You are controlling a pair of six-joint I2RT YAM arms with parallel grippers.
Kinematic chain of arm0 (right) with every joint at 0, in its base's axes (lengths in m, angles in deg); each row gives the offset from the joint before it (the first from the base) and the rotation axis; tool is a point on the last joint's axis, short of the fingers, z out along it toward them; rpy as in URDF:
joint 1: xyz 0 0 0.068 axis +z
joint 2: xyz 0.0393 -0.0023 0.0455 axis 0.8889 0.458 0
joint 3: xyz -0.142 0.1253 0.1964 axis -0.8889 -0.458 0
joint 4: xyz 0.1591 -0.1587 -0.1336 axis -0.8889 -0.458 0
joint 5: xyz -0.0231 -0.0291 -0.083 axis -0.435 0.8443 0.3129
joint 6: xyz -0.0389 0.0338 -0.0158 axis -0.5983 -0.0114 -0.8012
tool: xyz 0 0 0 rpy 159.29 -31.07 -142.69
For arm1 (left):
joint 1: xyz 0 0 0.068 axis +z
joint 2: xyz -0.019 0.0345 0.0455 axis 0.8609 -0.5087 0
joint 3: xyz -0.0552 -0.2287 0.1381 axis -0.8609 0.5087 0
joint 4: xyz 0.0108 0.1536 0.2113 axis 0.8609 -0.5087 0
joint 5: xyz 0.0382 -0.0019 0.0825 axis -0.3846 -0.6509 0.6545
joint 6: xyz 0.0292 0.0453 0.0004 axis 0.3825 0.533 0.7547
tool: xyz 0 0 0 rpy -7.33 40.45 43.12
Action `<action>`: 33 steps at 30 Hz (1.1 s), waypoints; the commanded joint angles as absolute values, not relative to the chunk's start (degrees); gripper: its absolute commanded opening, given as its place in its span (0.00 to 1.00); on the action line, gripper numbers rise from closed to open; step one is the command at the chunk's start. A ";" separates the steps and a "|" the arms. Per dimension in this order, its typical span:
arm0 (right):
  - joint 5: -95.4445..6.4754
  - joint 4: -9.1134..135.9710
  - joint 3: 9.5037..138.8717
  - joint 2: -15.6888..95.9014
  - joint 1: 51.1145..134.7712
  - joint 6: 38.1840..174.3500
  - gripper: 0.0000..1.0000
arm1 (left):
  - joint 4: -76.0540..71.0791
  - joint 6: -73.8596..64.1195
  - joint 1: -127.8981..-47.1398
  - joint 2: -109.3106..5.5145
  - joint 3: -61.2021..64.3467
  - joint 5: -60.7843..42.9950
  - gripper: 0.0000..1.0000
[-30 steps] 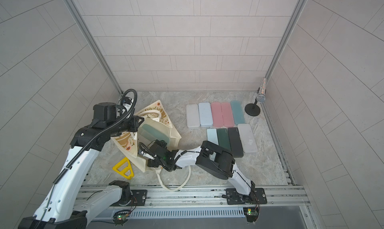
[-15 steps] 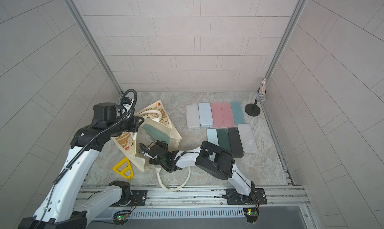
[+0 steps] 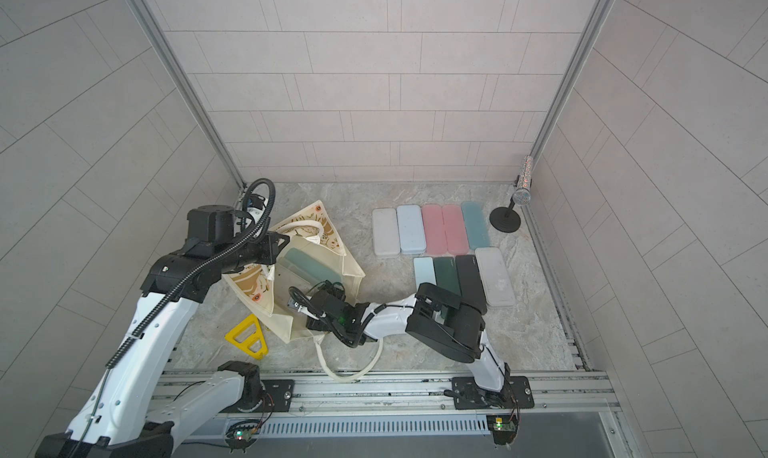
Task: Take out the pencil case from the canvas bag
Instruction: Pick up the pencil case from the canvas bag.
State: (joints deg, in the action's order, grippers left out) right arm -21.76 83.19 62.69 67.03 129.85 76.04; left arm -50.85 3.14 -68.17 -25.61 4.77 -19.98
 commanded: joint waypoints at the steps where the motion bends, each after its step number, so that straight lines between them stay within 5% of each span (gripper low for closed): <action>1: -22.20 84.68 61.10 64.62 129.93 76.74 0.78 | -47.96 2.72 -68.13 -24.20 2.87 -20.93 0.00; 6: -21.86 87.05 57.64 62.84 129.89 77.26 0.81 | -48.09 2.71 -68.12 -24.21 2.77 -20.86 0.00; 10: -23.86 87.48 58.41 64.31 129.89 75.09 0.94 | -47.51 2.15 -68.12 -24.50 2.70 -21.89 0.00; 24: -21.11 83.25 66.79 73.04 130.72 49.30 0.93 | -48.45 2.16 -68.12 -24.71 1.36 -23.86 0.00; 33: -17.26 88.83 69.66 77.09 130.94 44.95 0.89 | -48.42 1.46 -68.12 -24.80 1.40 -24.62 0.00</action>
State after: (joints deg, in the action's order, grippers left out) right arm -18.88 88.24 69.44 75.05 130.49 48.90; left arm -51.81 2.74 -68.17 -25.68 4.42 -22.18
